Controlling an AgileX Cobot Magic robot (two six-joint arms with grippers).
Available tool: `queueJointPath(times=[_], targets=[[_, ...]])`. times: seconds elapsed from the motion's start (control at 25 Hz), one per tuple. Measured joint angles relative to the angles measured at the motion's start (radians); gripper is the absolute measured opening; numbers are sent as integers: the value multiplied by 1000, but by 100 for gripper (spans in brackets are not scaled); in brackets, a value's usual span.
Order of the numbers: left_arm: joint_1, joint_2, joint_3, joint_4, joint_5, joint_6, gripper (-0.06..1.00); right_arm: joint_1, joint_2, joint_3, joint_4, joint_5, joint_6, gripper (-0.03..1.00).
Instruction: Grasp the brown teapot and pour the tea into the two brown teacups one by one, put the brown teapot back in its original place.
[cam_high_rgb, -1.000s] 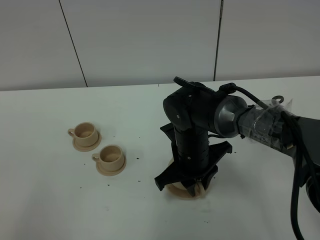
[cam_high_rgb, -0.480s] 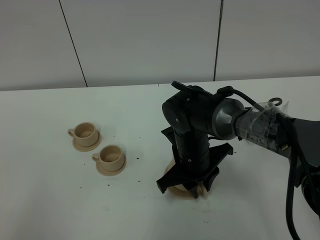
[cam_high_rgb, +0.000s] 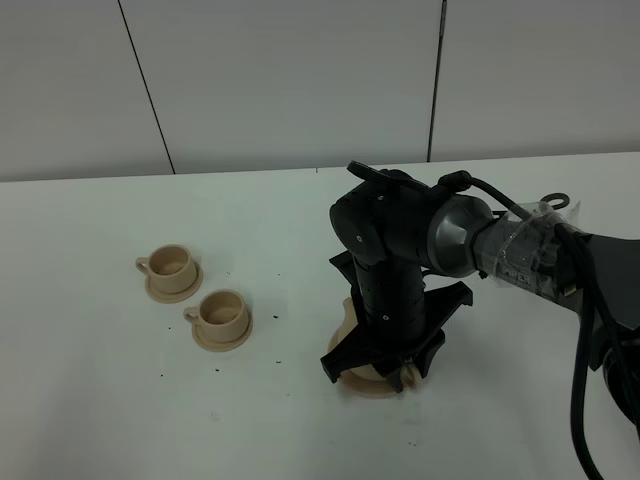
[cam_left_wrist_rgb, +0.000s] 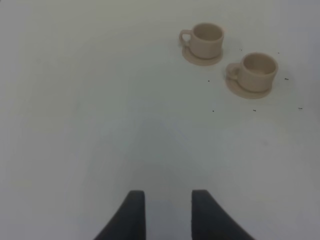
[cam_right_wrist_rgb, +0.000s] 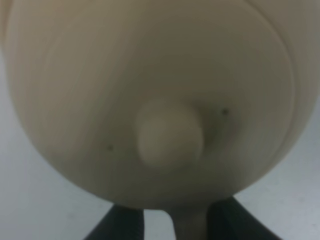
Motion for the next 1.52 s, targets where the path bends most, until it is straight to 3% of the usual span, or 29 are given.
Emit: queueJointPath(times=[0.36,0.72,1.52], targets=[[0,0,0,0,0,0,30,0,0,0,-21,-1,-16,27],[0,0,0,0,0,0,30,0,0,0,-30,-2,-32,9],[0,0,0,0,0,0,30,0,0,0,-32,-3,-72,9]])
